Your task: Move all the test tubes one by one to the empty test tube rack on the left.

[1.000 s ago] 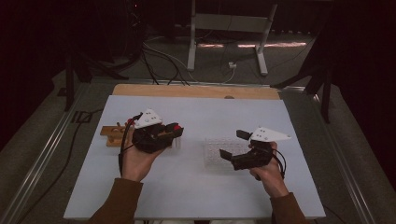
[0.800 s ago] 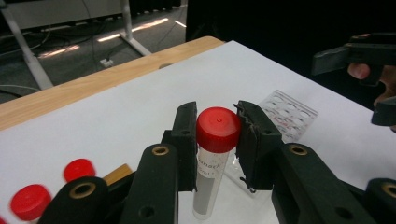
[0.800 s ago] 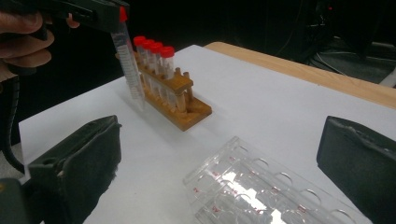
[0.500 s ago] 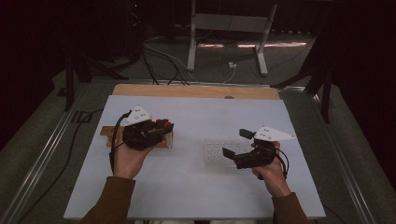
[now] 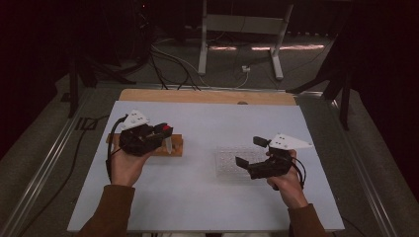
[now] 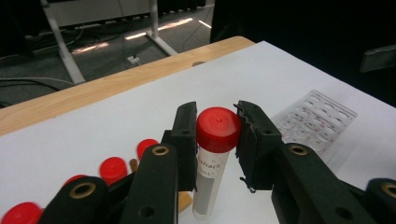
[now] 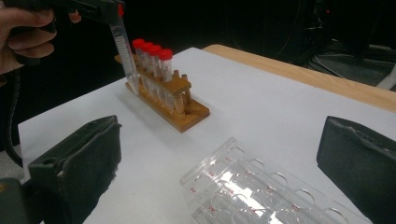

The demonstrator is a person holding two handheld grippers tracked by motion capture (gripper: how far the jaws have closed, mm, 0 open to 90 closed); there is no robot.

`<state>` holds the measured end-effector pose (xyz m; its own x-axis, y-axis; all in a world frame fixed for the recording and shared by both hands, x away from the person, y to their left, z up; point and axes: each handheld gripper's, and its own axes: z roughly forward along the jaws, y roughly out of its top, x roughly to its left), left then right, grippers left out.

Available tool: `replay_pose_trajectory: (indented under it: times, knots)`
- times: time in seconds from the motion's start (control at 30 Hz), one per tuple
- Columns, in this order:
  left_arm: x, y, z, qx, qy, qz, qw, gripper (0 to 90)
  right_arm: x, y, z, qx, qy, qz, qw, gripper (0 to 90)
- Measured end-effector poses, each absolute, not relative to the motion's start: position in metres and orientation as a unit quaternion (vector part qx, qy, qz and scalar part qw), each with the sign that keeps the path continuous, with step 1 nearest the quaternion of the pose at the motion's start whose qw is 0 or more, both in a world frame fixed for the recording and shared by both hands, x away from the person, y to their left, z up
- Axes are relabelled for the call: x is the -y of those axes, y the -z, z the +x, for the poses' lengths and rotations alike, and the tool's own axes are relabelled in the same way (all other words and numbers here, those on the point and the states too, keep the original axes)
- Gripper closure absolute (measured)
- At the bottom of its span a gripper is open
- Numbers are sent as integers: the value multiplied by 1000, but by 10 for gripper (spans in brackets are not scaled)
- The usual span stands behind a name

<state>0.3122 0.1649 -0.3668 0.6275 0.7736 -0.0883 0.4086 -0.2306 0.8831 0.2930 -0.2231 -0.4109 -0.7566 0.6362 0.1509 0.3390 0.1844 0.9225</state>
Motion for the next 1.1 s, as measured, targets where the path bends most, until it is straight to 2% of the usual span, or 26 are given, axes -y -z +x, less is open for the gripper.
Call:
replay_pose_trajectory:
  times: [1.1]
  knots:
    - [-220, 363, 322, -447, -246, 728, 457, 711, 223, 411, 293, -758, -554, 319, 130, 0]
